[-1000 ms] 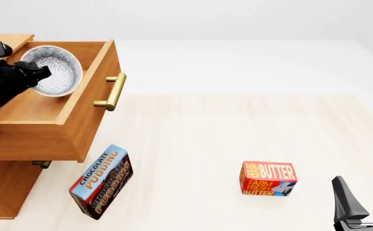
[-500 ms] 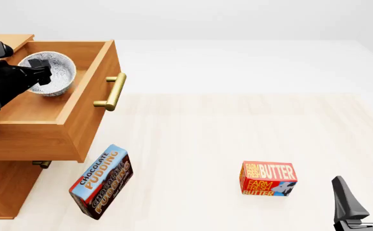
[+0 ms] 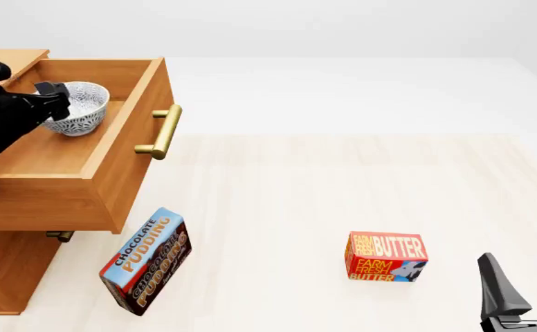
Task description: Put the bowl in the top drawer of the cabinet.
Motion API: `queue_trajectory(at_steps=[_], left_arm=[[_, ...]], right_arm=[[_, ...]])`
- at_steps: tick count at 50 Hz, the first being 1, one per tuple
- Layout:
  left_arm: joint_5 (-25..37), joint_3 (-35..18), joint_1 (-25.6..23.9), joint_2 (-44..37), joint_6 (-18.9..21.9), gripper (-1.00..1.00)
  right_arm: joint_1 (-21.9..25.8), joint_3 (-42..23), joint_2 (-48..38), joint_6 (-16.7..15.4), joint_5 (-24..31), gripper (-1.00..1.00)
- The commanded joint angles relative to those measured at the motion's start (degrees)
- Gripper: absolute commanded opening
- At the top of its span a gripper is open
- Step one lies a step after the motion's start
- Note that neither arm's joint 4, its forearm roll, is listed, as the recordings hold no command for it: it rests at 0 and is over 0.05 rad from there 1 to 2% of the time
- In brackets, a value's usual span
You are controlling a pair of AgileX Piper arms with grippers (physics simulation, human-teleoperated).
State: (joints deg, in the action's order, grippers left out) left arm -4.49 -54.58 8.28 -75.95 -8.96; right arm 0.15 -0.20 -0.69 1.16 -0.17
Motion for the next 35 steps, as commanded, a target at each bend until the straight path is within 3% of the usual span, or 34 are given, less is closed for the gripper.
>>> queue_trajectory(at_steps=[1,35], left_arm=[[0.9,0.0,0.0,3.5,-0.1,1.0],[2.8,2.0,-4.3,13.8,0.4,1.0]], right_arm=[[0.0,0.0,0.0,0.0,0.0,1.0],[0.0,0.0,0.0,0.0,0.0,1.0]])
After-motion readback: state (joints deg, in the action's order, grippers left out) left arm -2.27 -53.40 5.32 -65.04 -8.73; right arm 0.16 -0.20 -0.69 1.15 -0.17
